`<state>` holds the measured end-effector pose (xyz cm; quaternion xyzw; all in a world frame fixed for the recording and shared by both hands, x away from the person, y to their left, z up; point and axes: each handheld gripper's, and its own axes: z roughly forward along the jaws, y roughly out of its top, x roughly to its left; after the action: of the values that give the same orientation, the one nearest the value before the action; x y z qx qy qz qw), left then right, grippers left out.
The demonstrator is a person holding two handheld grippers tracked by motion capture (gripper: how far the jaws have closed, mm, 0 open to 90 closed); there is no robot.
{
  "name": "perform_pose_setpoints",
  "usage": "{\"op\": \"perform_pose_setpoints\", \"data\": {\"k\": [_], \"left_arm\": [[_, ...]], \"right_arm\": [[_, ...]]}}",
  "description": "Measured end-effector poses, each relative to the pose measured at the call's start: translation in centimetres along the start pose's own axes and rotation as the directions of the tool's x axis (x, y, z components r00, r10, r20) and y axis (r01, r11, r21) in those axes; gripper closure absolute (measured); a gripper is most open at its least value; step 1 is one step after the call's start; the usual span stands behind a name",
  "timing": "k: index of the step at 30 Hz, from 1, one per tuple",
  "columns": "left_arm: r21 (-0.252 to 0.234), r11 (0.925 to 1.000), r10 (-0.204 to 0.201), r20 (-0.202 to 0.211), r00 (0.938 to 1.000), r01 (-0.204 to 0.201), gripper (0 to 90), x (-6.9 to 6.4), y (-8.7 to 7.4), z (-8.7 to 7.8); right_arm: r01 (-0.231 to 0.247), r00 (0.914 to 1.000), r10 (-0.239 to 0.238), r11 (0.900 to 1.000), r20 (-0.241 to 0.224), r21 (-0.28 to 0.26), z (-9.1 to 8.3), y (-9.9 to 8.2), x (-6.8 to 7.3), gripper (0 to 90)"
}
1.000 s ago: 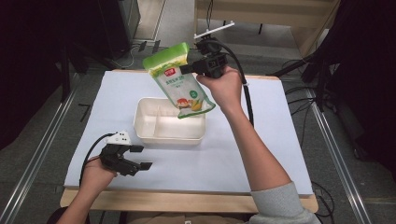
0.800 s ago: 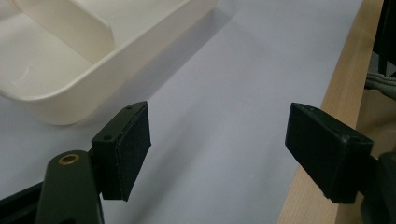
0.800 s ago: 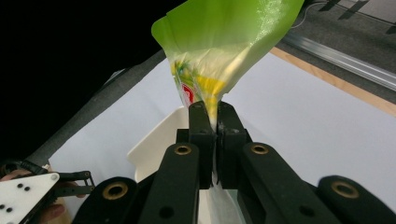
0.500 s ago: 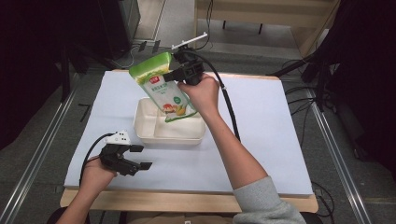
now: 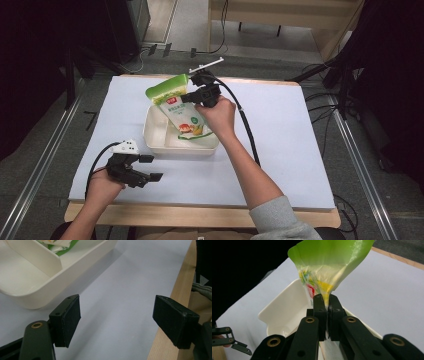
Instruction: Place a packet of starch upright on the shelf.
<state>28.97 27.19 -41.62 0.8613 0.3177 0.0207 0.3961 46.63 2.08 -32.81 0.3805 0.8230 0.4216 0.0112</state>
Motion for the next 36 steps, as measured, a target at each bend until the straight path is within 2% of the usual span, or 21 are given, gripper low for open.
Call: {"op": "perform_pose_setpoints", "data": {"k": [4,7,8,10,13,21,32,33,35,36], "left_arm": [[0.007,1.0,0.0,0.0,1.0,0.0,23.0,0.0,0.0,0.1],[0.013,0.9999,0.001,-0.003,1.0,-0.001,23.0,-0.1,0.0,0.1],[0.014,0.9999,0.001,-0.002,1.0,-0.001,23.0,-0.1,0.0,0.1],[0.012,0.9999,0.002,0.002,1.0,-0.002,23.0,-0.1,0.0,0.2],[0.019,0.9998,0.004,-0.002,1.0,-0.004,23.0,-0.1,0.0,0.3],[0.02,0.9998,0.002,-0.003,1.0,-0.002,23.0,-0.1,0.0,0.3],[0.027,0.9996,-0.007,0.005,1.0,0.007,23.0,-0.1,-0.1,0.5],[0.025,0.9996,-0.01,0.006,0.9999,0.01,23.0,-0.1,-0.1,0.5],[0.025,0.9996,-0.009,0.008,0.9999,0.009,23.0,-0.1,-0.1,0.5],[0.025,0.9996,-0.009,0.007,0.9999,0.009,23.0,-0.1,-0.1,0.6]], "right_arm": [[-0.02,0.9997,0.02,0.9996,-0.016,-0.022,-0.6,-0.8,-1.1,88.6],[-0.024,0.9997,0.024,0.9993,-0.01,-0.028,-1.0,-1.4,-1.7,88.5],[-0.029,0.9995,0.029,0.9991,-0.011,-0.031,-1.4,-1.8,-2.4,88.4],[-0.042,0.9991,0.041,0.9988,-0.008,-0.027,-1.6,-2.0,-2.7,88.4],[-0.07,0.9976,0.07,0.9973,0.001,-0.022,-2.3,-3.0,-4.2,88.4],[-0.106,0.9942,0.106,0.9944,0.021,0.0,-2.6,-5.0,-6.1,88.3],[-0.116,0.993,0.116,0.9932,0.02,-0.004,-2.9,-6.6,-7.1,86.2],[-0.098,0.9947,0.097,0.9952,0.034,0.003,-2.9,-6.7,-7.1,84.1],[-0.09,0.9951,0.089,0.996,0.041,0.006,-3.0,-6.7,-7.0,82.7],[-0.08,0.9957,0.08,0.9967,0.047,0.009,-3.0,-6.7,-6.9,78.8]]}}
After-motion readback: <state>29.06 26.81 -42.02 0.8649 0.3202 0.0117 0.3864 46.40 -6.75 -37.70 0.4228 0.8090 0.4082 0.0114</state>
